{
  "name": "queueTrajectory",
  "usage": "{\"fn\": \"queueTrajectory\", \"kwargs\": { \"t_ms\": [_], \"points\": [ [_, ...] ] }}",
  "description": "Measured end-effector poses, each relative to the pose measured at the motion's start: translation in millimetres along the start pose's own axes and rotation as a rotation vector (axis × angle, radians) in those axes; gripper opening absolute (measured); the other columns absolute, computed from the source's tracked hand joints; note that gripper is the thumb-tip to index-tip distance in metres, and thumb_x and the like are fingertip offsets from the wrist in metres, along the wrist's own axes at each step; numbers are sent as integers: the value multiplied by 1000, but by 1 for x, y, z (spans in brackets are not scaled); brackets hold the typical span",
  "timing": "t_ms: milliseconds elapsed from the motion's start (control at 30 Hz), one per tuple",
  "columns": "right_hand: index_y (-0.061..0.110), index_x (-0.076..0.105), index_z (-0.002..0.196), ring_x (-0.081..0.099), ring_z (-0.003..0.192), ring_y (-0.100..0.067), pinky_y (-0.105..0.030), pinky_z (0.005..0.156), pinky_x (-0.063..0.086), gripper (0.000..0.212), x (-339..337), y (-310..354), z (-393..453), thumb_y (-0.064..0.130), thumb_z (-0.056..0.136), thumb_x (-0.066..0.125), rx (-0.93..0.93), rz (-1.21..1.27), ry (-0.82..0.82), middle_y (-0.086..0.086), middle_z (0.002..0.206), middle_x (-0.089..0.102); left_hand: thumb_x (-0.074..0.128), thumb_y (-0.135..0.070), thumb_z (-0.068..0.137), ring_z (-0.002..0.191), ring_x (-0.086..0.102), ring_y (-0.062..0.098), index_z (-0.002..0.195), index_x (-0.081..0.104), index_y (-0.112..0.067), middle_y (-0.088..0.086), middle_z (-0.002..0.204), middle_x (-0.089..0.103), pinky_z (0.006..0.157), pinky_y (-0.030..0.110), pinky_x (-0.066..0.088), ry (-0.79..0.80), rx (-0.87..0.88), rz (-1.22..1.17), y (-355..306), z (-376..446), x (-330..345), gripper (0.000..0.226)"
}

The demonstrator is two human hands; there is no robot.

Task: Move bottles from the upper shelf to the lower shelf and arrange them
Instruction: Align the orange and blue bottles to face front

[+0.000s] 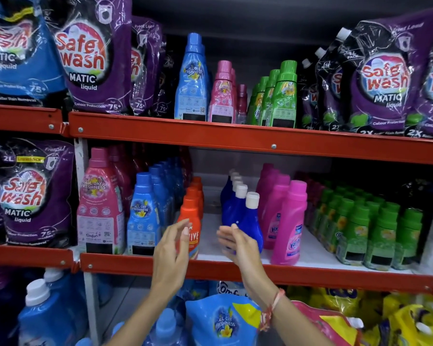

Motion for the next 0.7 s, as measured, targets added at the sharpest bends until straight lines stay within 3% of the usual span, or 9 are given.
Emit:
{"fn": "queueTrajectory", "kwargs": {
  "t_ms": [100,233,300,367,433,467,533,600,700],
  "points": [
    [18,67,94,68,98,-21,-32,85,54,24,-41,7,-9,20,99,43,-100,47,-178,-7,100,72,40,-40,98,100,60,-2,119,58,-29,-13,114,65,84,17,46,84,-20,-20,-4,-4,31,29],
    [29,62,97,65,100,-18,-38,92,52,19,-81,-3,-16,23,97,44,-125,-3,-377,1,103,69,34,-40,101,118,52,10,131,51,-19,2,134,58,98,21,34,252,-187,-50,-1,-4,83,41],
    [26,62,109,61,111,-21,-43,102,46,22,-87,-15,-9,30,95,46,-37,-10,-361,-3,118,67,27,-42,102,128,45,14,138,46,-14,4,143,50,95,14,25,309,-274,-56,-1,-3,103,49],
    [18,65,101,62,108,-24,-47,104,44,26,-86,-27,1,35,93,47,61,37,-296,-7,115,69,21,-55,98,137,37,15,144,39,-16,1,149,43,101,16,21,381,-353,-108,2,-4,121,63],
    [13,68,85,66,97,-25,-48,104,44,34,-82,-30,2,37,94,45,124,73,-235,-11,96,73,16,-81,82,139,36,17,147,37,-19,0,151,41,115,29,21,418,-415,-184,5,-5,132,91],
    [13,68,87,66,98,-27,-49,104,42,36,-80,-29,0,39,95,44,146,84,-215,-17,98,73,14,-92,70,138,39,18,146,39,-20,1,151,43,118,36,22,411,-442,-218,10,-4,136,108],
    [-2,59,101,57,116,-35,-49,106,38,47,-81,-25,-4,42,96,42,183,92,-212,-27,121,62,15,-102,52,135,44,22,143,43,-16,5,147,48,117,45,29,378,-475,-269,26,-2,141,128],
    [-11,55,113,50,125,-36,-45,108,37,54,-80,-20,-6,39,98,40,204,117,-185,-24,131,56,17,-104,48,132,48,24,141,45,-13,8,144,51,115,46,32,361,-494,-283,26,-4,137,133],
    [-12,42,133,46,131,-35,-41,107,37,57,-78,-12,-7,34,100,38,222,141,-145,-21,138,51,13,-91,68,128,50,19,140,47,-16,1,135,57,114,40,32,406,-433,-253,8,-10,124,110]
  ]
}}
Point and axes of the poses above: each hand's wrist, its own z-axis towards the middle knuckle, its own x-axis out of the palm, y = z × x, the point moved 9 cm from there along z, towards the middle knuckle
